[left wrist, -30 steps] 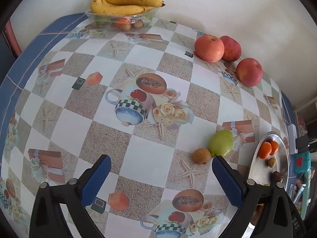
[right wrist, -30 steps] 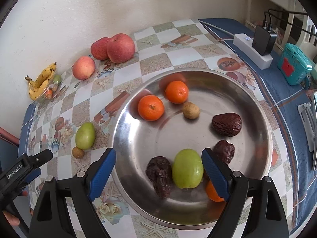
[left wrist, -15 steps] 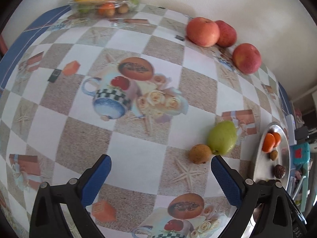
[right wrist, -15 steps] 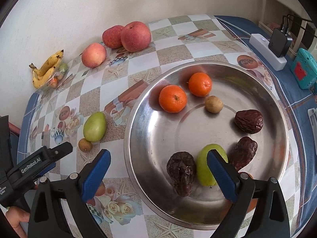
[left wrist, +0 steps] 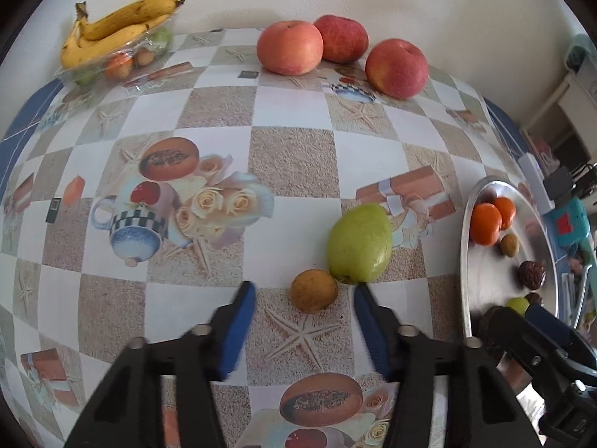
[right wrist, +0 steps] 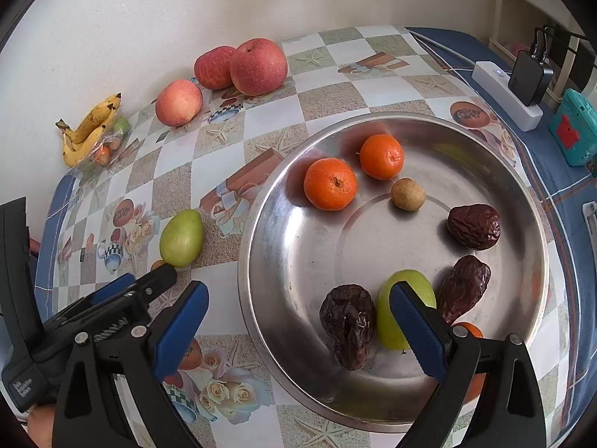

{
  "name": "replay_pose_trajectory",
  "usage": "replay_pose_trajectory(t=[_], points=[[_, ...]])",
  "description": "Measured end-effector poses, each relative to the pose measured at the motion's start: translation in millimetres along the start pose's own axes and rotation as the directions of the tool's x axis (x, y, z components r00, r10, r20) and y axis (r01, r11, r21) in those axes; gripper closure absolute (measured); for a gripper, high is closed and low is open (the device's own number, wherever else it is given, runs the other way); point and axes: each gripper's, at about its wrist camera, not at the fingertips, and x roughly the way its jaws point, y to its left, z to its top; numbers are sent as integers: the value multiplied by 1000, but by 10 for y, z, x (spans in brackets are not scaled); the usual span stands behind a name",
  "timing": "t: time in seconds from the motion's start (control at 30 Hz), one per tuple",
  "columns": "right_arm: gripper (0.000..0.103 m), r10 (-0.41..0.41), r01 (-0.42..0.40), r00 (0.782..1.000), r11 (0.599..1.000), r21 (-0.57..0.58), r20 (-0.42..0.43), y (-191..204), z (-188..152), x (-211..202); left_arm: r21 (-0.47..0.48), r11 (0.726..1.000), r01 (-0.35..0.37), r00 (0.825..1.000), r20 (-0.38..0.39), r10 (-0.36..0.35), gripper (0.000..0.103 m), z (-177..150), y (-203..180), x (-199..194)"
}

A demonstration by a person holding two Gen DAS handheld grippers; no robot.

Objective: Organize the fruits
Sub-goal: 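Move the left tool to a brown kiwi while the right tool approaches a green pear, then grasp the kiwi with the left tool while the right tool grasps the green pear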

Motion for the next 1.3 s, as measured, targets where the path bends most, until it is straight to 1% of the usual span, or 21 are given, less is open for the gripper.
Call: replay_pose_trajectory(t=[0.07, 0.13, 0.3, 0.47, 0.67, 0.8, 0.93, 1.1, 1.3], points=[[5, 0, 0, 1000, 1000, 1, 1, 1, -1, 2, -1, 1000, 0, 1000, -5, 0, 66, 3, 2, 24], [5, 0, 0, 1000, 1000, 0, 1, 0, -3, 3, -2, 1000, 10, 1000, -3, -10, 75, 15, -5, 25], [5, 4, -4, 1000, 1000, -2, -5, 12, 0, 19, -3, 1000, 12, 1000, -5, -12, 75, 2, -4, -12], [5, 6, -6, 1000, 1000, -3, -5, 24, -3, 28, -41, 999, 10, 1000, 14, -10, 75, 16, 88, -102], [5, 4, -4, 1000, 1000, -4, -7, 75, 8, 54, -104, 995, 3, 1000, 28, 0, 75, 48, 267, -194], [5, -4, 4, 1000, 1000, -20, -9, 146, 14, 69, -176, 984, -15, 1000, 18, 18, 75, 62, 481, -225], [5, -1, 1, 1000, 999, -40, -8, 274, 16, 78, -243, 969, -38, 999, 24, 45, 75, 69, 717, -312], [5, 3, -2, 1000, 996, -88, 6, 535, 21, 70, -312, 949, -39, 997, 45, 55, 75, 76, 995, -425], [5, 19, -16, 1000, 989, -149, 19, 893, 27, 96, -351, 935, -39, 996, 63, 65, 75, 98, 1190, -494]])
